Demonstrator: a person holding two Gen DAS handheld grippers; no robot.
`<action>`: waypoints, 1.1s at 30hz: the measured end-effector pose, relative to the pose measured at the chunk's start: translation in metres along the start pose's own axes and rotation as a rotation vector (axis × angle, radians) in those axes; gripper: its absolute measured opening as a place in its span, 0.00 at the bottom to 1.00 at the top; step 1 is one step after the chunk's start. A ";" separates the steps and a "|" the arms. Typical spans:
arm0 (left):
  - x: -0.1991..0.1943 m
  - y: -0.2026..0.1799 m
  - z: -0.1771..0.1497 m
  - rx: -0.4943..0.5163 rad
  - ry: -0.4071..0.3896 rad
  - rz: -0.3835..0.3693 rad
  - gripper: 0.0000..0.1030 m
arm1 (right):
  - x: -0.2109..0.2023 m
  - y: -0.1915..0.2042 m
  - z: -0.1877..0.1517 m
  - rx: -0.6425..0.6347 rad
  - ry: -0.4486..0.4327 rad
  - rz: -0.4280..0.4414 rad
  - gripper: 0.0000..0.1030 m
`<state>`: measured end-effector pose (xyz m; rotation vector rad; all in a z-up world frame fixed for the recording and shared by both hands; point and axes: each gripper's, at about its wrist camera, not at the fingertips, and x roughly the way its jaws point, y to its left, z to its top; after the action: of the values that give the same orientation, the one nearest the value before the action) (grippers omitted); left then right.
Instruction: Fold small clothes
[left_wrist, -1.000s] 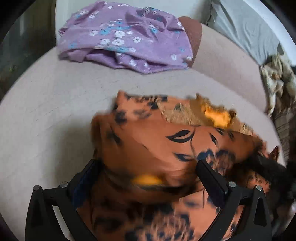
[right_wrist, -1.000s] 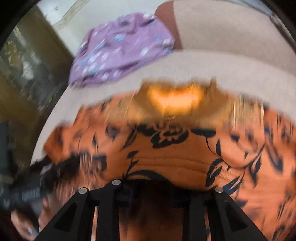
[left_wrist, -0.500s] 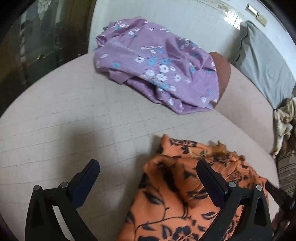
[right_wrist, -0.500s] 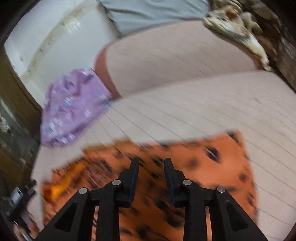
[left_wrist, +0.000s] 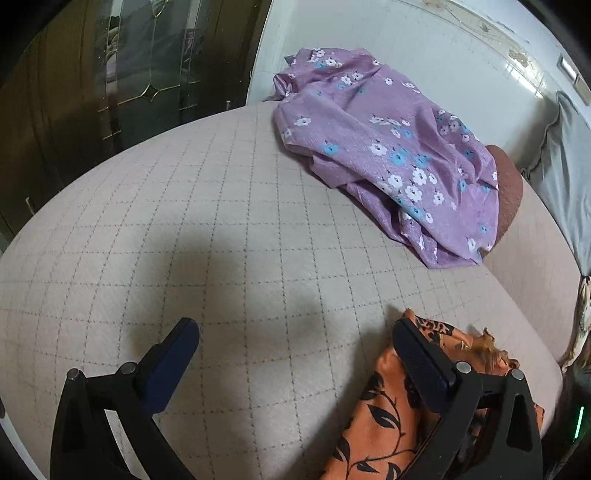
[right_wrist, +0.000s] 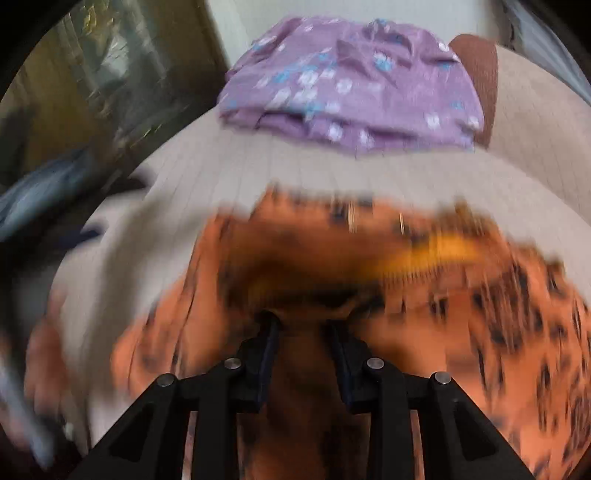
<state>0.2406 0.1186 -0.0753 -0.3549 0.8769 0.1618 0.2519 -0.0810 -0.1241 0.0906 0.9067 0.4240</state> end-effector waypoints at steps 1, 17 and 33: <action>0.003 -0.003 0.001 0.009 0.003 0.003 1.00 | 0.011 -0.011 0.019 0.079 -0.013 0.001 0.31; 0.015 -0.086 -0.047 0.433 0.038 0.045 1.00 | -0.106 -0.170 -0.047 0.451 -0.208 -0.247 0.31; -0.024 -0.091 -0.115 0.526 0.068 0.044 1.00 | -0.186 -0.209 -0.176 0.593 -0.226 -0.211 0.30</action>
<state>0.1674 -0.0083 -0.1024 0.1506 0.9585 -0.0434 0.0813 -0.3631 -0.1472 0.5695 0.7844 -0.0631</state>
